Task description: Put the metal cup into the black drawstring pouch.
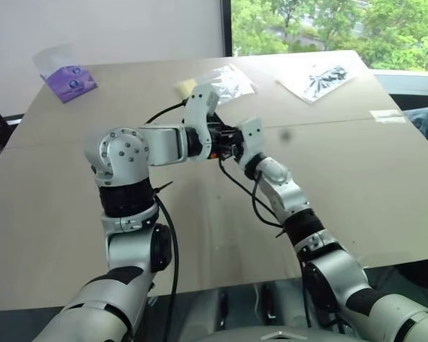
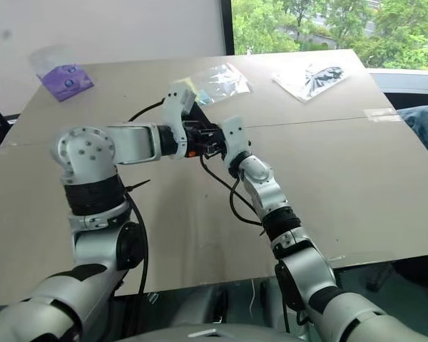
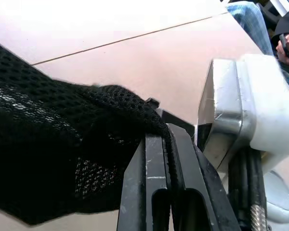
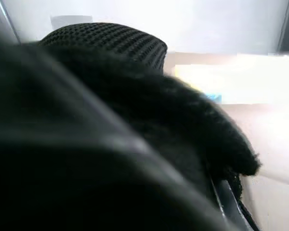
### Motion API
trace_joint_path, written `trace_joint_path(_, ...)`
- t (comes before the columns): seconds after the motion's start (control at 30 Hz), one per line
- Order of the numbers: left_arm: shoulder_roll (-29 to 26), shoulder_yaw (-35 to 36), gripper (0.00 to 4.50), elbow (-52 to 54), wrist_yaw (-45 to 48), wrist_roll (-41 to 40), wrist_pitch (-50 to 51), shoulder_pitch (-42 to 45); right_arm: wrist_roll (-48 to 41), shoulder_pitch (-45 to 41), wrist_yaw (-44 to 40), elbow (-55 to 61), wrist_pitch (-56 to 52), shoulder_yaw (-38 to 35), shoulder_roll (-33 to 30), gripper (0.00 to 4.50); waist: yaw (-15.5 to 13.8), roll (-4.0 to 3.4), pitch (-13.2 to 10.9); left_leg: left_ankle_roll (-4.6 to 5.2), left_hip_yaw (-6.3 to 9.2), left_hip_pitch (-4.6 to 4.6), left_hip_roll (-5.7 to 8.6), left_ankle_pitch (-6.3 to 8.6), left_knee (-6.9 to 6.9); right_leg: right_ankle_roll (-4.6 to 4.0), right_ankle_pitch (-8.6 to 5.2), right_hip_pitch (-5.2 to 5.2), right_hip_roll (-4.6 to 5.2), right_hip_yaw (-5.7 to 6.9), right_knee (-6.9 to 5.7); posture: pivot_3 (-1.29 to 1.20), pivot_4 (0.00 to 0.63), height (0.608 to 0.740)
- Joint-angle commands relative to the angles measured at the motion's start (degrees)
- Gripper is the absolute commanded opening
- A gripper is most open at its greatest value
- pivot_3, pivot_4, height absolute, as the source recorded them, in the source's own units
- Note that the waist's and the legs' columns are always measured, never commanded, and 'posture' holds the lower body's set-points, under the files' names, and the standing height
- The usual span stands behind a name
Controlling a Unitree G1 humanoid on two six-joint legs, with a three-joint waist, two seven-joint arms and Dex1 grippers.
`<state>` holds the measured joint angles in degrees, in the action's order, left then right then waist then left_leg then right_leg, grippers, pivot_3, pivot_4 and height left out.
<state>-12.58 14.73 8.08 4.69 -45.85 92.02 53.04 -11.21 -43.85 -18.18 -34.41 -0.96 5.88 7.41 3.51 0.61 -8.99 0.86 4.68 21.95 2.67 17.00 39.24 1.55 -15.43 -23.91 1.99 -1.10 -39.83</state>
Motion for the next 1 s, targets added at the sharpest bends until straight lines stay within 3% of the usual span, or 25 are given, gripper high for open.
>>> trace_joint_path(0.03,2.25,-0.39,0.05,1.66,-1.45,-5.81,0.48,-0.38,6.73,-1.5,-2.52,2.56,4.18,6.62,1.06,0.0,0.2,0.0,0.0,0.0,-0.05,-0.01,0.04,0.0,-0.01,0.0,0.0,0.0,0.02,-0.06,0.0,0.0,0.15,0.74)
trace_joint_path(0.1,3.02,0.15,0.05,1.9,-2.9,-6.71,0.48,-0.74,-2.78,-0.79,-1.7,5.21,-2.19,-0.28,5.27,0.0,0.39,-0.01,0.0,0.0,-0.11,-0.02,0.05,0.0,-0.04,0.0,0.0,-0.02,0.01,-0.13,-0.01,0.0,0.15,0.74)
trace_joint_path(0.2,4.14,1.34,0.05,2.1,-4.76,-7.16,0.48,-1.19,11.84,-0.56,-5.0,5.51,6.96,11.08,-1.44,0.0,0.26,-0.01,-0.01,0.0,-0.07,0.0,0.02,0.0,-0.03,0.0,0.0,-0.04,0.0,-0.08,-0.01,0.0,0.15,0.74)
trace_joint_path(0.23,4.64,1.96,0.05,2.11,-5.44,-6.84,0.48,-1.25,11.19,0.43,-6.79,6.42,6.69,11.55,-1.19,0.0,0.21,-0.01,-0.01,0.0,-0.08,-0.01,0.04,0.0,-0.03,0.0,0.0,-0.04,0.01,-0.1,-0.02,0.0,0.15,0.74)
trace_joint_path(0.3,5.13,3.29,0.05,2.1,-6.32,-6.64,0.48,-1.28,0.16,1.38,-4.26,8.81,-1.96,3.26,3.97,0.0,0.21,0.01,0.0,0.0,-0.09,0.0,0.06,0.0,-0.02,0.0,0.0,-0.02,0.01,-0.1,0.0,0.0,0.15,0.74)
trace_joint_path(0.37,5.18,4.18,0.05,2.54,-7.12,-7.66,0.48,-1.74,-2.77,1.56,-4.1,9.82,-6.03,0.51,4.82,0.0,0.25,-0.05,-0.03,0.0,-0.07,-0.01,-0.02,0.0,-0.04,0.0,0.0,-0.02,-0.02,-0.07,0.0,0.0,0.15,0.74)
trace_joint_path(0.47,4.45,4.27,0.05,3.94,-8.08,-9.79,0.48,-3.4,-19.08,-0.19,2.69,12.19,-16.91,-11.35,8.86,0.0,-0.23,-0.04,-0.02,-0.01,-0.04,0.01,0.0,0.0,-0.03,0.0,0.0,-0.03,0.0,-0.04,-0.01,0.0,0.15,0.74)
trace_joint_path(0.5,3.95,4.15,0.05,4.41,-8.34,-10.21,0.48,-3.97,-19.35,-0.16,0.78,12.77,-18.16,-10.28,7.51,0.0,-0.43,-0.03,-0.02,-0.01,-0.03,0.01,0.02,0.0,-0.03,0.0,0.0,-0.02,0.02,-0.04,0.0,0.0,0.15,0.74)
trace_joint_path(0.57,3.93,4.62,0.05,4.71,-9.43,-10.49,0.48,-4.45,-11.46,0.55,-1.72,13.46,-14.98,-2.69,3.07,0.0,-0.33,-0.03,-0.02,0.0,-0.07,0.01,0.04,0.0,-0.03,0.0,0.0,-0.02,0.03,-0.08,0.02,0.0,0.15,0.74)
trace_joint_path(0.7,6.15,6.36,0.05,4.01,-11.11,-8.84,0.48,-3.06,12.76,0.71,-9.21,12.38,5.18,18.32,-7.14,0.0,-0.02,-0.04,-0.02,0.0,-0.15,0.01,0.02,0.0,-0.09,0.0,-0.01,-0.12,-0.03,-0.14,-0.02,0.0,0.15,0.74)
trace_joint_path(0.73,6.82,6.73,0.05,3.8,-11.3,-8.48,0.48,-2.48,10.94,1.41,-10.65,12.44,4.22,17.9,-5.91,0.0,-0.2,0.03,-0.01,0.0,-0.16,0.01,0.05,0.0,-0.07,0.01,-0.01,-0.1,-0.02,-0.15,-0.01,0.0,0.15,0.74)
trace_joint_path(0.83,8.11,7.57,0.05,3.43,-11.58,-7.87,0.48,-1.11,-13.73,1.74,-4.22,15.17,-15.8,0.28,6.77,0.0,0.08,0.24,-0.03,-0.01,-0.12,-0.01,0.01,0.0,-0.05,0.0,-0.01,-0.04,-0.01,-0.11,0.01,0.0,0.15,0.74)
trace_joint_path(0.87,8.14,7.69,0.05,3.32,-11.54,-7.76,0.48,-0.87,-13.13,1.24,-3.76,14.78,-16.49,-0.89,7.09,0.0,-0.23,0.15,-0.09,-0.02,-0.12,0.03,-0.12,0.0,-0.05,-0.01,0.0,-0.07,-0.09,-0.09,0.02,0.0,0.15,0.74)
trace_joint_path(0.93,7.88,7.85,0.05,3.14,-11.35,-7.56,0.48,-0.78,12.79,-1.05,-5.02,10.97,-0.11,17.77,-4.48,0.0,-0.81,0.13,-0.08,-0.03,-0.03,0.02,-0.01,0.0,-0.03,-0.03,0.02,-0.03,0.0,0.01,0.02,0.0,0.15,0.74)
trace_joint_path(0.97,7.65,7.52,0.05,3.3,-11.09,-7.11,0.48,-0.92,15.88,-0.61,-6.92,9.41,3.11,20.36,-6.05,0.0,-1.01,0.12,-0.09,-0.03,-0.09,0.05,0.02,0.0,-0.01,-0.02,0.02,-0.06,0.0,-0.03,0.04,0.0,0.15,0.74)
trace_joint_path(1.0,7.65,7.24,0.05,3.49,-10.93,-6.7,0.48,-1.12,11.17,0.41,-7.3,9.98,0.1,17.42,-3.59,0.0,-1.05,0.24,-0.04,-0.02,-0.14,0.02,0.12,-0.01,-0.03,-0.01,0.01,-0.07,0.04,-0.1,0.02,0.0,0.15,0.74)
